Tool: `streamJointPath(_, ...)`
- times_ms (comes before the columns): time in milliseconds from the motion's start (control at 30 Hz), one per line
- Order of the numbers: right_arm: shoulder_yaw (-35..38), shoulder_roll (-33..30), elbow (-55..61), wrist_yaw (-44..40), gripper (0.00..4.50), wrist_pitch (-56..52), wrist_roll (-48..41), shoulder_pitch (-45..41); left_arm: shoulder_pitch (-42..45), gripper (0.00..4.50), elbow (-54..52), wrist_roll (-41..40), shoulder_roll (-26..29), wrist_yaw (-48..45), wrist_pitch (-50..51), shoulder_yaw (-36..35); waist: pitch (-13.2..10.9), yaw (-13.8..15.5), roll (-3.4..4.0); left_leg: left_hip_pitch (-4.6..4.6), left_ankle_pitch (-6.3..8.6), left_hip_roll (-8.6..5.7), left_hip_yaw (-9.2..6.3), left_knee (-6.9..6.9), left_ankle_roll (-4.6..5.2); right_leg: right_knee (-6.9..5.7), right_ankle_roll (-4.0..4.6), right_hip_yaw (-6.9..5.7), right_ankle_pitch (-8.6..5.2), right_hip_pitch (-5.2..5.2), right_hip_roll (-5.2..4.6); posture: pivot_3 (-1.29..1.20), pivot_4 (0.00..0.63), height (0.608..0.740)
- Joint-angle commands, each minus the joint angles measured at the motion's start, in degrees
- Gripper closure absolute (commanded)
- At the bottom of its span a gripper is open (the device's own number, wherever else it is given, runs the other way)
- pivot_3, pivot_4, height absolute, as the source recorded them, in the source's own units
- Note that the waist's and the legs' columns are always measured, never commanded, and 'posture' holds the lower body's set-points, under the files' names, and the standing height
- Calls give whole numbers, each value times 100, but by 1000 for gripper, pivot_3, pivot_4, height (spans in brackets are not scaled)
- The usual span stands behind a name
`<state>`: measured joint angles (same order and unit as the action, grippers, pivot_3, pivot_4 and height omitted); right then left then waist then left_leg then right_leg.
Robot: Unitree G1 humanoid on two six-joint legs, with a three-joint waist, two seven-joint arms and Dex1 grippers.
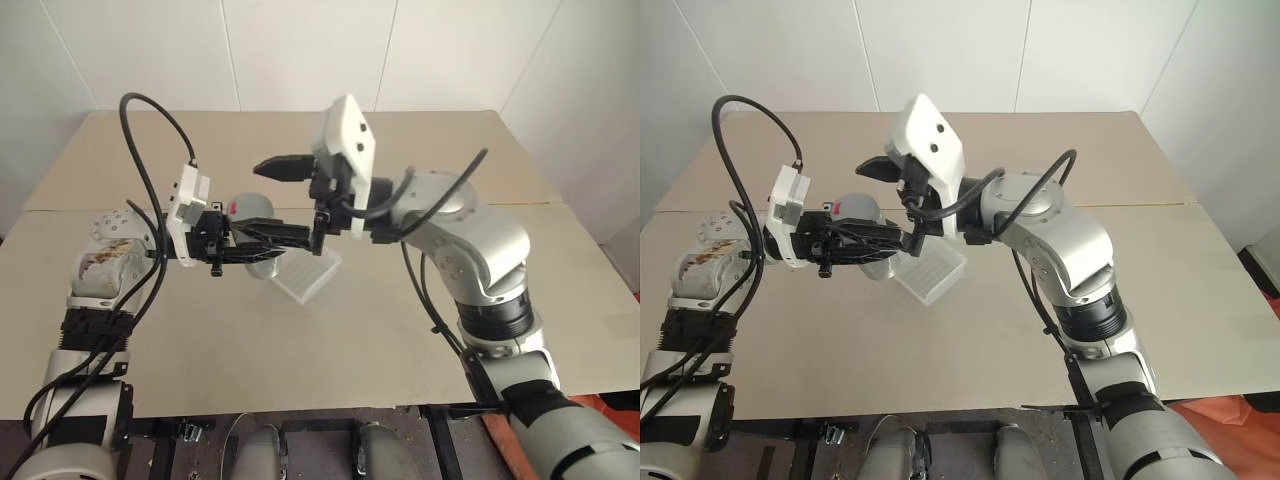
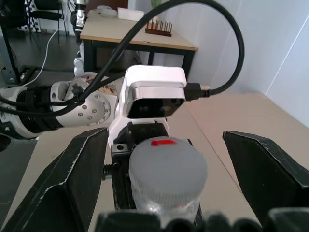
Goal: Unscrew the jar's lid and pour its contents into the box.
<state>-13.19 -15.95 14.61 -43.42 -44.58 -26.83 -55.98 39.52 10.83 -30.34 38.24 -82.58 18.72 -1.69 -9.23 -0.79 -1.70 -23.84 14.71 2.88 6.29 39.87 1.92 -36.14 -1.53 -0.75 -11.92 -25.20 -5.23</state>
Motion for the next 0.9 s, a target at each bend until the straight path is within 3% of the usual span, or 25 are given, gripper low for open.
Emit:
streamJointPath(33, -46, 49, -23, 54, 86, -63, 53, -184, 131, 2572, -85, -4, 9, 1, -107, -67, 0, 5, 0, 0, 0, 0, 0, 0, 0, 0, 0, 0, 0, 0, 0, 0, 150, 740)
streamJointPath(433, -116, 224, -351, 34, 86, -125, 109, -313, 59, 2572, -159, -13, 63, -6, -95, -98, 0, -3, 0, 0, 0, 0, 0, 0, 0, 0, 0, 0, 0, -1, 0, 0, 150, 740)
streamJointPath(600, -26, 301, -447, 46, 1717, -197, 39, -382, 44, 2572, -174, -6, 72, -7, -101, -90, 0, -3, 0, 0, 0, 1, -1, 0, 0, 0, 0, 0, 0, 0, 1, 0, 150, 740)
streamJointPath(800, 361, 421, -586, 210, 1743, -425, -192, -470, -57, 2572, -245, 5, 93, -19, -130, -65, 0, -4, 0, 0, 0, 1, 0, -1, 0, -1, 0, 0, 0, 0, 0, 0, 150, 740)
streamJointPath(900, 978, 526, -790, 403, 1743, -830, -664, -639, -117, 2572, -267, 32, 97, -45, -177, -30, 0, -3, 0, 0, 0, 1, 0, 0, 0, -1, 0, 0, 0, 0, 0, 0, 150, 740)
